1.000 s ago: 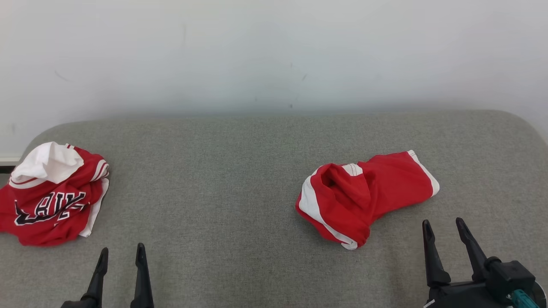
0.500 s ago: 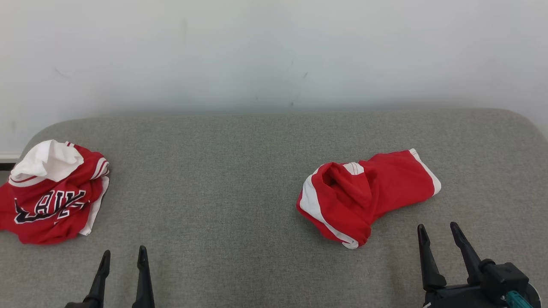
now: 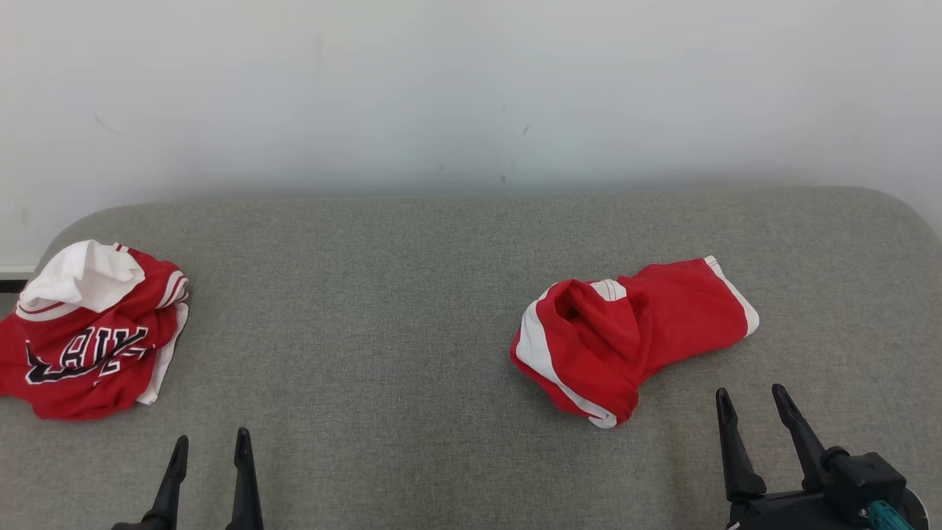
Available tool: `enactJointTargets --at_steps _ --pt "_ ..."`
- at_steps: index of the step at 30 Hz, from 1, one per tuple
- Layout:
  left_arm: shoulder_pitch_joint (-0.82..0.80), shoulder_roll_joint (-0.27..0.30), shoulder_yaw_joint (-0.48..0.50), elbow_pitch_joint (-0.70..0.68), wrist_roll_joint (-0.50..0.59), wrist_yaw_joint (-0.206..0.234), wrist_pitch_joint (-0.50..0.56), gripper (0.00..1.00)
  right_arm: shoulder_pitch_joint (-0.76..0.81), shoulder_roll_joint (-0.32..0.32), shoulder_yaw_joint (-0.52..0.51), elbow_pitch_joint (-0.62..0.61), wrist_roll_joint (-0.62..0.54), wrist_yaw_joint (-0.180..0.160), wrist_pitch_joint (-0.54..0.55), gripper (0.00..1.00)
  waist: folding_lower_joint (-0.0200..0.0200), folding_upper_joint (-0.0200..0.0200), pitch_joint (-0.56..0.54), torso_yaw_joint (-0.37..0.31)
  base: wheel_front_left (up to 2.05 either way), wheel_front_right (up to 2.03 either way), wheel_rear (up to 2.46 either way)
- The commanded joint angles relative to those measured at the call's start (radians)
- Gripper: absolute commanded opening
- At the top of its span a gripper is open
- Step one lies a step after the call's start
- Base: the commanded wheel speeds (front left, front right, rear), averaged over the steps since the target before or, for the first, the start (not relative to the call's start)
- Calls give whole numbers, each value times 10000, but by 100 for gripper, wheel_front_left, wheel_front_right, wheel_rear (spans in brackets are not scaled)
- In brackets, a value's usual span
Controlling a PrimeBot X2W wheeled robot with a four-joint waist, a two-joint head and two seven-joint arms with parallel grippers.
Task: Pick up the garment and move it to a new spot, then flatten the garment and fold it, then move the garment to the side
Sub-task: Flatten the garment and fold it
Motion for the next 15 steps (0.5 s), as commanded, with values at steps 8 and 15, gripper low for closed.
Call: enactJointTargets --at_steps 8,15 --pt "-19 -126 56 24 200 -130 -33 100 -108 -105 56 54 91 -22 -64 100 -1 -1 37 1 0 0 0" --pt "-814 -182 -639 202 397 -336 -33 100 -209 -47 240 83 81 -22 -51 100 -1 -1 173 -219 0 0 0"
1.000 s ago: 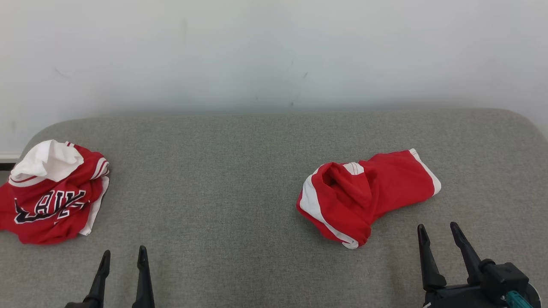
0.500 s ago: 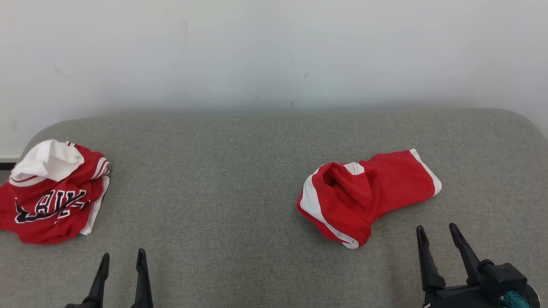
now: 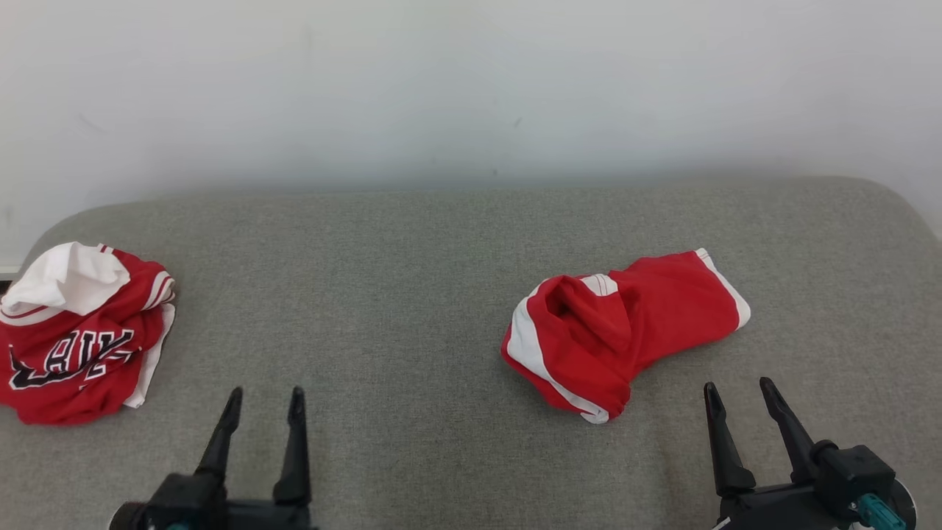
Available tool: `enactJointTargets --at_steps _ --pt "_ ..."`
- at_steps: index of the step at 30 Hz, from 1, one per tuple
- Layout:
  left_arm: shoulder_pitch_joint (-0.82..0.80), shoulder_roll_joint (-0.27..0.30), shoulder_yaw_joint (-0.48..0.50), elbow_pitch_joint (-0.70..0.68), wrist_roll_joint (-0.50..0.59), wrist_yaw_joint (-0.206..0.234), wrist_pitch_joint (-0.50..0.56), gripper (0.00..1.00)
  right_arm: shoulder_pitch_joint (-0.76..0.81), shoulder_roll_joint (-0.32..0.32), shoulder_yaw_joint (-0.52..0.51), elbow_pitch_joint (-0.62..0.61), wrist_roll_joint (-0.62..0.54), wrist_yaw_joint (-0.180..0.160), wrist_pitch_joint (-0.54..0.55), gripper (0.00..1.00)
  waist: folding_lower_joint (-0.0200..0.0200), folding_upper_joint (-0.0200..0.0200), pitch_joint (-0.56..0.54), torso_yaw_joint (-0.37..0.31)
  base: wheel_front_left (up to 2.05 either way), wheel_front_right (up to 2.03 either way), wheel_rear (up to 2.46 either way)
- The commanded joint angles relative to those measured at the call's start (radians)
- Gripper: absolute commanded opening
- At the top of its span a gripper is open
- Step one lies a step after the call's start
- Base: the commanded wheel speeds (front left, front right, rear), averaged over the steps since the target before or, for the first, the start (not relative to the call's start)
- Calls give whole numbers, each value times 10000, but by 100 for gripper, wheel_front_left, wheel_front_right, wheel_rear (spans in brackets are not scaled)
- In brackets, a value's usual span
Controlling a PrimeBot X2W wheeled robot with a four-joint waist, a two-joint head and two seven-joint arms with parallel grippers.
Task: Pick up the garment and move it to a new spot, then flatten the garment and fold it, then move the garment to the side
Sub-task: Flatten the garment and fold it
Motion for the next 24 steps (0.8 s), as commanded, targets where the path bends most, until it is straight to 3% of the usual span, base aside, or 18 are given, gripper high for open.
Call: enactJointTargets --at_steps 1,14,24 --pt "-308 -54 -210 74 83 -58 -33 100 -34 -16 26 11 35 -22 -27 100 -1 0 78 -133 0 0 0" --pt "-3910 -83 -3464 2252 -483 -204 73 100 -576 50 194 233 246 -22 -113 100 -1 0 998 -1475 0 0 0" --pt "-5173 -91 -4298 4096 -1038 -203 90 100 -870 195 84 372 297 -22 -147 100 -1 0 1606 -2353 0 0 0"
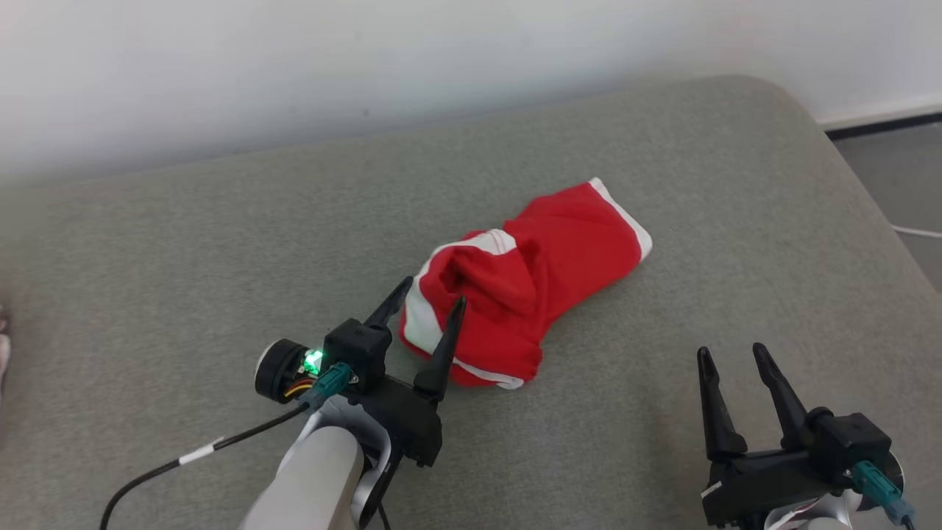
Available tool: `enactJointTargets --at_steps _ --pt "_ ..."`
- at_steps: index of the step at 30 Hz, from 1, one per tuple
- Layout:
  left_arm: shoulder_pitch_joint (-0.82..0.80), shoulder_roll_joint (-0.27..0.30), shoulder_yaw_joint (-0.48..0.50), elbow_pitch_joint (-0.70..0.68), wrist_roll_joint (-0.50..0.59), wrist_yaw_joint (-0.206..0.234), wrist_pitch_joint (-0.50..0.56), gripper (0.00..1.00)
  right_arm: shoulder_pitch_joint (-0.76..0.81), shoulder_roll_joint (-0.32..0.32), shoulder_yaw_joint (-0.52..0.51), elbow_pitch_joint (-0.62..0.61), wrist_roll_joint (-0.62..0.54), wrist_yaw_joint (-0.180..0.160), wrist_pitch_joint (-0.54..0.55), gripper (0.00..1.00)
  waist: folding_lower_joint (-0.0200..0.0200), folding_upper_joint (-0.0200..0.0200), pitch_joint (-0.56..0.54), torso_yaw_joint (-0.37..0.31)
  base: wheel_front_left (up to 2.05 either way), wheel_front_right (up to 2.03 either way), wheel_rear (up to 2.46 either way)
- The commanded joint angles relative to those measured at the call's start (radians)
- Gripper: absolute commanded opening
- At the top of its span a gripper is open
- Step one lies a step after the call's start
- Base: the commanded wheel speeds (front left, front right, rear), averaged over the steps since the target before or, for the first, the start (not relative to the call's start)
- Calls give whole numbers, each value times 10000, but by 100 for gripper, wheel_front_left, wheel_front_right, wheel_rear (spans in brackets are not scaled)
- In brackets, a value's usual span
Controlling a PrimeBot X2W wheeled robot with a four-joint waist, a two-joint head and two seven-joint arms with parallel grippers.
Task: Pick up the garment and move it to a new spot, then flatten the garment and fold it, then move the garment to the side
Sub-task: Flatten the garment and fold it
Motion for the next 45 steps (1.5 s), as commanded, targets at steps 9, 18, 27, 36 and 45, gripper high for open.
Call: enactJointTargets --at_steps 9,18,27,36,45 --pt "-846 39 88 1401 -568 235 -139 0 -87 106 -219 -159 -2 -22 -28 100 -1 -1 411 -294 0 0 0" --pt "-2339 1247 1014 429 -228 393 -159 0 50 159 -148 -89 -20 -22 -29 100 -1 -1 -43 229 0 0 0" --pt "-2503 1325 575 -867 -133 276 241 0 260 277 -83 -11 10 -22 -28 100 -1 -1 -281 238 0 0 0" --pt "-647 237 -1026 -278 -606 88 217 0 38 173 33 -11 111 -22 -30 100 -1 -1 -51 -48 0 0 0" --pt "113 -1 -2838 591 -1340 23 -50 100 -44 118 24 41 143 -22 -29 100 -1 -1 127 -225 0 0 0"
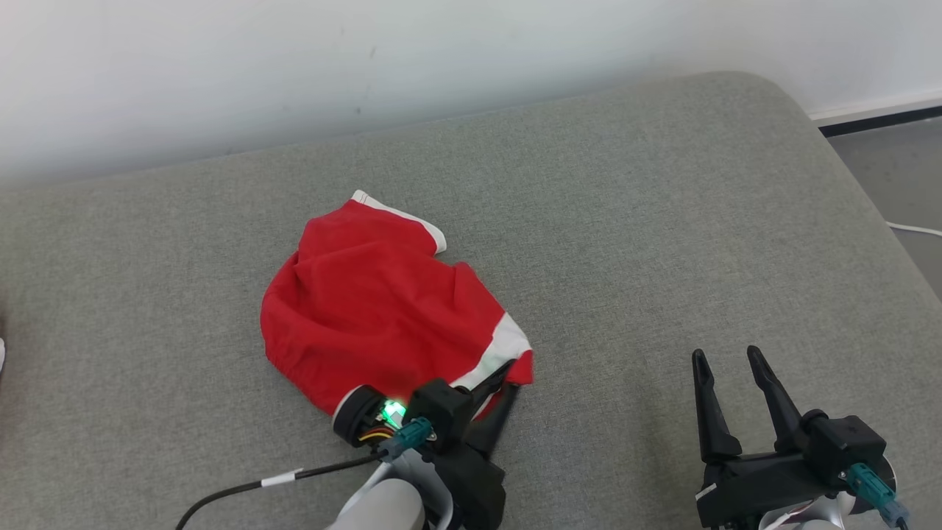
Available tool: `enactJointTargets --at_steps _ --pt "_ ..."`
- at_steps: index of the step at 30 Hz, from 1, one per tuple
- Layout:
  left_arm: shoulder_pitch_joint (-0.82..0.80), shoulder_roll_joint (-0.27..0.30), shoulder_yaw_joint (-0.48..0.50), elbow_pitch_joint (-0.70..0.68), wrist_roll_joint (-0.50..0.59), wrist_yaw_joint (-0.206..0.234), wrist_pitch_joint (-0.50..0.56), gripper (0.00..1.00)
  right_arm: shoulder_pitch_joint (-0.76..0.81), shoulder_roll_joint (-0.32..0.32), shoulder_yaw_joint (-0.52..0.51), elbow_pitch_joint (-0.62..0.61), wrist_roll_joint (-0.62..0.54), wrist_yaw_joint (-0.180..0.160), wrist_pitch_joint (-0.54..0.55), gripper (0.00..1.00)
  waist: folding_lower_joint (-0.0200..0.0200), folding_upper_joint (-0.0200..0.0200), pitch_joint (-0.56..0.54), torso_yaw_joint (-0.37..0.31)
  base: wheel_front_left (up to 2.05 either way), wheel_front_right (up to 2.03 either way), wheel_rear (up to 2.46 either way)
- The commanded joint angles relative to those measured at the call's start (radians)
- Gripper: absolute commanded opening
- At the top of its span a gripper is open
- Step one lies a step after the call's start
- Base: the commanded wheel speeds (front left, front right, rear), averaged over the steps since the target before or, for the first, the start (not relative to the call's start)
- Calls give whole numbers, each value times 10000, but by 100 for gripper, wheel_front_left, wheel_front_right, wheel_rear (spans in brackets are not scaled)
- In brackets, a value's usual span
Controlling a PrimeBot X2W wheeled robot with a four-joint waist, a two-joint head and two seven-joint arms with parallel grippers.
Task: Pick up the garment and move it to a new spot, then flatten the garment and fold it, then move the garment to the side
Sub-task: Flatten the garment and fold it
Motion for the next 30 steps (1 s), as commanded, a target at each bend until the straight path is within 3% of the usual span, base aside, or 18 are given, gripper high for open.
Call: enactJointTargets --at_steps 1,6,10,20,26,30 --pt "26 -16 -101 -82 -95 -36 -100 100 -43 -53 -34 29 27 -22 -4 100 1 -1 -36 17 0 0 0" --pt "-194 -13 -372 -681 -461 335 -184 100 138 -58 -168 73 -49 -23 -4 100 1 -1 -275 323 0 0 0" --pt "119 15 136 -1496 -265 654 -177 100 300 -74 -265 63 -104 -23 -4 100 1 -1 -527 715 0 0 0" --pt "1958 1059 2793 -4194 435 1550 -182 100 606 -45 -457 -47 -186 -23 -4 100 1 -1 -906 1557 0 0 0" --pt "3457 1342 4418 -5221 827 1708 -182 100 648 -110 -447 -122 -190 -23 -4 100 1 -1 -974 1748 0 0 0" --pt "4348 1223 5276 -5680 1153 1685 -183 100 686 -161 -489 -149 -131 -23 -4 100 1 -1 -948 1841 0 0 0"
